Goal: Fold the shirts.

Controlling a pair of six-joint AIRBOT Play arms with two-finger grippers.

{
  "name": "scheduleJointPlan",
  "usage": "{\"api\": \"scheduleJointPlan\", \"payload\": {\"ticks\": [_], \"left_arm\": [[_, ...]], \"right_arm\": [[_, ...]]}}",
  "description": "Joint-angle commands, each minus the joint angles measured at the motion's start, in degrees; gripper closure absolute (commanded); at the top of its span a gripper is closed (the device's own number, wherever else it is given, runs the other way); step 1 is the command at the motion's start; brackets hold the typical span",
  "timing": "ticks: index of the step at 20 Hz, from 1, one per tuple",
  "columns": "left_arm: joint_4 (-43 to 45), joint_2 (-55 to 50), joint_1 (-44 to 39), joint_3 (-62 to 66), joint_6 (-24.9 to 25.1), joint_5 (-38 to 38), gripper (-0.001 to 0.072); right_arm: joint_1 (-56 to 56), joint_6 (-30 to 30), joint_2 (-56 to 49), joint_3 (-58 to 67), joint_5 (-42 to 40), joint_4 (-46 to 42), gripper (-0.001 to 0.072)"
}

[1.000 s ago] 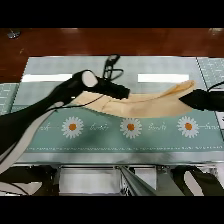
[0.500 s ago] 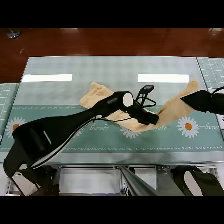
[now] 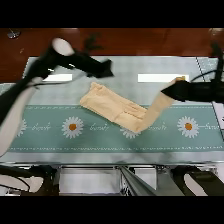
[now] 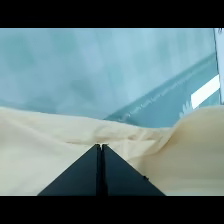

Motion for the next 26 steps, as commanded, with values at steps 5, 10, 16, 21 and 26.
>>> {"api": "scheduleJointPlan", "payload": {"ticks": [5, 10, 16, 21, 26], "left_arm": [[0.81, 35.12, 29.14, -16.74, 5.05, 5.25, 0.0687], [-2.34, 60.78, 31.10, -46.25, 7.39, 6.71, 0.0686], [-12.35, 70.10, 31.10, -70.82, 7.39, 9.22, 0.0686], [-12.33, 68.70, 31.10, -74.05, 7.43, 9.66, 0.0686], [-12.35, 68.70, 31.10, -74.05, 7.76, 9.33, 0.0686]], "right_arm": [[19.54, 2.23, -32.17, 25.35, -6.23, 0.66, 0.0689], [26.47, 3.72, -50.60, 40.57, -6.69, 0.66, 0.0688], [29.75, 5.40, -62.10, 52.61, -3.87, 4.28, 0.0079], [19.12, 5.25, -53.24, 56.15, 15.96, -1.42, 0.0079], [6.80, 9.46, -28.22, 42.71, 21.81, -41.29, 0.0080]]}}
